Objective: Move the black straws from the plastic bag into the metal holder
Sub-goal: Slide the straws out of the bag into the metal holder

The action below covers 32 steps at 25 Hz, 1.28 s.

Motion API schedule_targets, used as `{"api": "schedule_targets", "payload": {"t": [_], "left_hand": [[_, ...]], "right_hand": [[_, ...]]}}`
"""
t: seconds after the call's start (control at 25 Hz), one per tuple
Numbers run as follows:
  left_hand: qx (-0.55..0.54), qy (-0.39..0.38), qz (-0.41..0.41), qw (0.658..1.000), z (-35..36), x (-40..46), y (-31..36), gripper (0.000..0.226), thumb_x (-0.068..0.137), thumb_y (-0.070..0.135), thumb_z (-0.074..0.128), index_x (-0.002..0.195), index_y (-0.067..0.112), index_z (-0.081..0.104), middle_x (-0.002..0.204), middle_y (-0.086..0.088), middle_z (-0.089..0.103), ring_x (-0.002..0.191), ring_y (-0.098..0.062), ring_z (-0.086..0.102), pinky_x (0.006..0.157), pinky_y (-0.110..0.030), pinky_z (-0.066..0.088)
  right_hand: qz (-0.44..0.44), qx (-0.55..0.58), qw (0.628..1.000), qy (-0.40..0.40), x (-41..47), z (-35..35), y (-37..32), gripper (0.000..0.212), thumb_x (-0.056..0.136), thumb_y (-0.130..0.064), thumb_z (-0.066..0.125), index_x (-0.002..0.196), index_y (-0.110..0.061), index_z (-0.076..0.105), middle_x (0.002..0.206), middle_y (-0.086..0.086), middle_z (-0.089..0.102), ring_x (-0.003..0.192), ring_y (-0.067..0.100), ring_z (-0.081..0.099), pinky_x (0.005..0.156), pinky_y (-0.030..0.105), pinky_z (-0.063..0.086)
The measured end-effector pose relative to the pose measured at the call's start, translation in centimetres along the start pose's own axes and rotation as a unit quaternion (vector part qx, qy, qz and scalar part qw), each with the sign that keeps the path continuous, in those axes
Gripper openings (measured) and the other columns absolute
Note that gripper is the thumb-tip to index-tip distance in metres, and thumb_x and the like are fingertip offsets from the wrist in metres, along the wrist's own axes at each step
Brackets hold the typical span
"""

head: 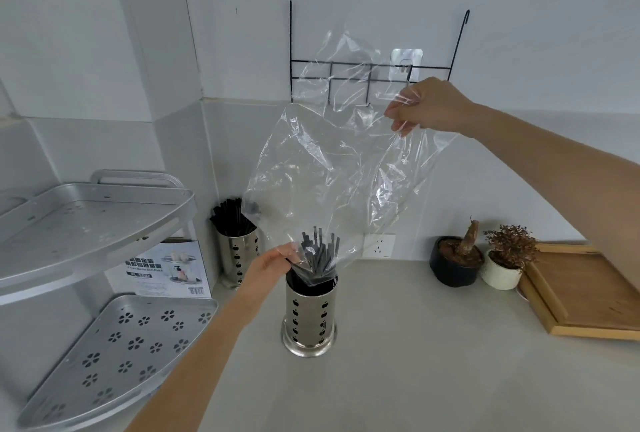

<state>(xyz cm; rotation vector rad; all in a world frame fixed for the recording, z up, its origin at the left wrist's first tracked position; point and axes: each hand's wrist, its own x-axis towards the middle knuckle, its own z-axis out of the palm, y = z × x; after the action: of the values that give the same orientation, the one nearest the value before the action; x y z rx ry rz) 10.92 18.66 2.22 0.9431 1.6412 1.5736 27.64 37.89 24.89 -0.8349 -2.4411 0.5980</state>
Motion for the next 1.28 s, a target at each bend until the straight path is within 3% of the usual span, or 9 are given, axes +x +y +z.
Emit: {"api": "schedule_targets", "payload": {"t": [0.12,0.28,0.44,0.68,0.76,0.88,1.08,1.2,1.28], "left_hand": [[-0.035,0.007,-0.003,0.999,-0.1,-0.8,0.6,0.013,0.081,0.01,0.059,0.073,0.019,0.062,0.093,0.007,0.069,0.092,-0.011,0.059,0.096,-0.031,0.041],[-0.059,0.018,0.0,0.998,-0.3,-1.5,1.2,0.017,0.079,0.008,0.061,0.066,0.018,0.056,0.077,0.009,0.072,0.082,-0.011,0.062,0.074,-0.022,0.043],[-0.076,0.052,0.027,0.995,-1.4,-2.5,1.2,0.026,0.089,0.009,0.047,0.066,0.017,0.057,0.069,0.008,0.069,0.081,-0.019,0.058,0.079,-0.028,0.042],[-0.094,0.159,0.044,0.982,-3.5,-5.1,0.2,0.028,0.087,0.005,0.046,0.064,0.02,0.048,0.054,0.01,0.053,0.059,-0.01,0.042,0.063,-0.021,0.034],[-0.114,0.195,0.033,0.974,-4.1,-6.1,-0.6,0.031,0.086,0.001,0.042,0.062,0.02,0.045,0.057,0.006,0.049,0.06,-0.011,0.041,0.064,-0.022,0.034],[-0.131,0.224,0.022,0.966,-5.1,-7.7,-2.3,0.033,0.084,-0.002,0.034,0.058,0.017,0.038,0.041,0.011,0.045,0.049,-0.006,0.038,0.064,-0.025,0.031],[-0.119,0.281,-0.033,0.952,-6.5,-10.7,-5.6,0.032,0.084,0.0,0.032,0.059,0.018,0.037,0.035,0.012,0.038,0.043,-0.007,0.03,0.056,-0.026,0.027],[-0.057,0.301,-0.057,0.95,-6.8,-12.6,-7.5,0.031,0.085,-0.001,0.032,0.059,0.016,0.034,0.042,0.007,0.036,0.037,-0.003,0.028,0.057,-0.023,0.024],[-0.032,0.302,-0.075,0.95,-6.9,-13.7,-8.6,0.031,0.086,-0.001,0.033,0.06,0.015,0.035,0.053,-0.004,0.03,0.043,-0.008,0.028,0.056,-0.024,0.021]], "right_hand": [[-0.002,0.006,1.0,0.005,-0.6,0.0,-0.1,0.008,0.086,-0.019,0.058,0.088,-0.014,0.064,0.07,-0.007,0.065,0.041,-0.01,0.058,0.043,-0.003,0.033],[0.005,0.029,1.0,0.009,-1.5,-0.1,-0.5,0.006,0.086,-0.018,0.059,0.085,-0.014,0.063,0.072,-0.003,0.065,0.041,-0.008,0.059,0.043,-0.002,0.035],[0.029,0.067,0.997,0.021,-2.7,-0.2,-0.6,0.006,0.086,-0.023,0.06,0.082,-0.019,0.063,0.07,-0.005,0.066,0.044,-0.007,0.061,0.047,0.007,0.042],[0.085,0.181,0.98,0.005,-6.7,3.4,1.1,0.017,0.085,-0.027,0.061,0.099,-0.018,0.063,0.077,-0.007,0.067,0.052,-0.007,0.063,0.061,0.015,0.042],[0.112,0.242,0.964,-0.009,-8.7,5.8,2.3,0.015,0.085,-0.026,0.062,0.097,-0.018,0.064,0.078,-0.007,0.068,0.056,-0.005,0.064,0.064,0.016,0.044],[0.156,0.328,0.93,-0.045,-11.8,10.0,4.1,0.006,0.086,-0.023,0.06,0.088,-0.022,0.065,0.074,-0.008,0.069,0.062,0.001,0.066,0.067,0.019,0.042],[0.229,0.412,0.873,-0.125,-17.2,17.3,7.3,0.009,0.089,-0.021,0.054,0.088,-0.022,0.064,0.077,-0.008,0.07,0.069,0.005,0.069,0.071,0.022,0.046],[0.279,0.432,0.843,-0.158,-20.2,21.0,9.2,0.01,0.088,-0.018,0.056,0.093,-0.017,0.064,0.083,-0.002,0.07,0.072,0.008,0.07,0.075,0.022,0.049],[0.322,0.422,0.827,-0.188,-22.1,23.1,10.3,0.017,0.087,-0.019,0.058,0.102,-0.013,0.063,0.093,0.003,0.069,0.083,0.013,0.069,0.081,0.023,0.047]]}}
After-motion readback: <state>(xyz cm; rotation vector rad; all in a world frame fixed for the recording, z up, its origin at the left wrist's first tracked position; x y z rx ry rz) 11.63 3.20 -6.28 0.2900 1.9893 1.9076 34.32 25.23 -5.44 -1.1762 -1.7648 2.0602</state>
